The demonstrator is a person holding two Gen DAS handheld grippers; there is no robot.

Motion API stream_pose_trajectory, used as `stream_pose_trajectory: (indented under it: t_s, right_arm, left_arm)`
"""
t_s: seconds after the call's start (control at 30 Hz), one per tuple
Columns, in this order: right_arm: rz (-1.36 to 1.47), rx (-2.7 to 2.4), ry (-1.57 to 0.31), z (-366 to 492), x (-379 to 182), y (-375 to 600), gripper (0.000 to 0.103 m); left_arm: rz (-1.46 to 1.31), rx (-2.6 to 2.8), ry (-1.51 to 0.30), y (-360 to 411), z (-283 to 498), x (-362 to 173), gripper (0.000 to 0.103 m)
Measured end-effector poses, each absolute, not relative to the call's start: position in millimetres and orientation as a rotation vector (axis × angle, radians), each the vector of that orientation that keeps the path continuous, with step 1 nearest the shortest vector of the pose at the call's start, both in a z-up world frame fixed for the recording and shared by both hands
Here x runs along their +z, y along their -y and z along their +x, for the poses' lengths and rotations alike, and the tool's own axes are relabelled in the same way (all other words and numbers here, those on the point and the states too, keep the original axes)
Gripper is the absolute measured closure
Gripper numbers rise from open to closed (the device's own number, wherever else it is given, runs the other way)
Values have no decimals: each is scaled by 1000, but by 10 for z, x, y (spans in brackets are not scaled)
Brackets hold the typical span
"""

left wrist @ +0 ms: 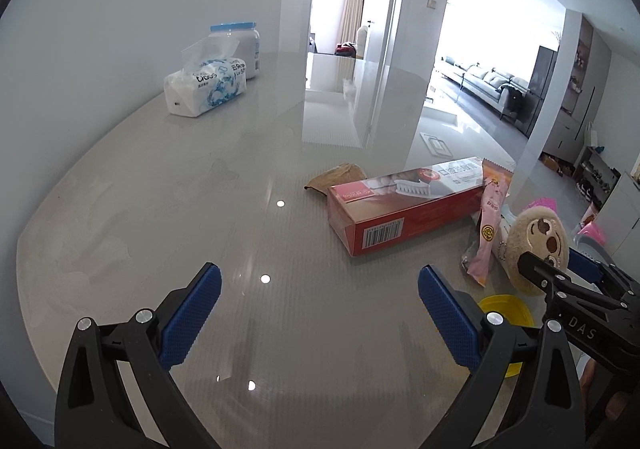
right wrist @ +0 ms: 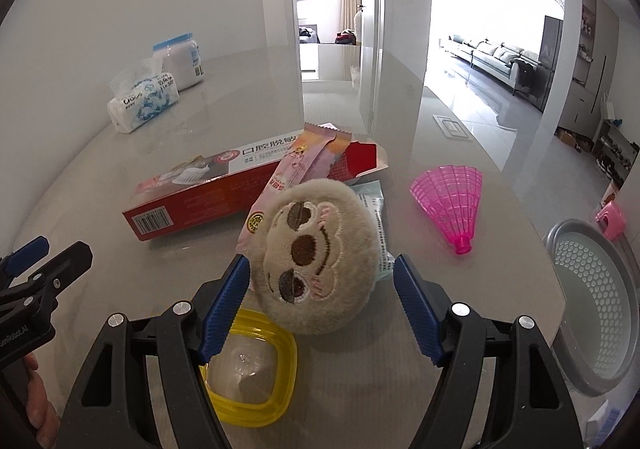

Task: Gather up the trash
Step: 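Grasp the plush sloth with the right gripper while the left gripper approaches the yellow lid, then grasp the yellow lid frame with the left gripper while the right gripper holds the sloth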

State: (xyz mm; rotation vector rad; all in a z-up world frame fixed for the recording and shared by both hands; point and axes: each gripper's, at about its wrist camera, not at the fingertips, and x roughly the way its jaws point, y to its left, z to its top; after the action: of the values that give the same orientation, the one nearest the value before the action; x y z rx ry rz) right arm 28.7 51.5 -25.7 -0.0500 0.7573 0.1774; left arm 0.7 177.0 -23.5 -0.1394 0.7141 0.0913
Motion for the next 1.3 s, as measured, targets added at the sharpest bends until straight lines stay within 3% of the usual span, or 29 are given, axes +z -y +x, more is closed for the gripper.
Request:
stream_pose_trajectory:
  t_s: [0.2,0.33,0.43,1.3]
  right_arm:
    - [-73,161,-766,321,-271,-554,32]
    - [-97,167,-764,303,-257,-584,47]
    - [-94,179,-761,288,-235,-584,51]
    - [102,128,-652,-309,135,372,52]
  left_arm:
    - [-145,78,-731,-1746,36,-272,6]
    - [-149,74,-732,-1746,39,-269,6]
    - [-155,70,-733,-1746,38,-263,6]
    - [-104,-180,-826,-717,-30,-426,6]
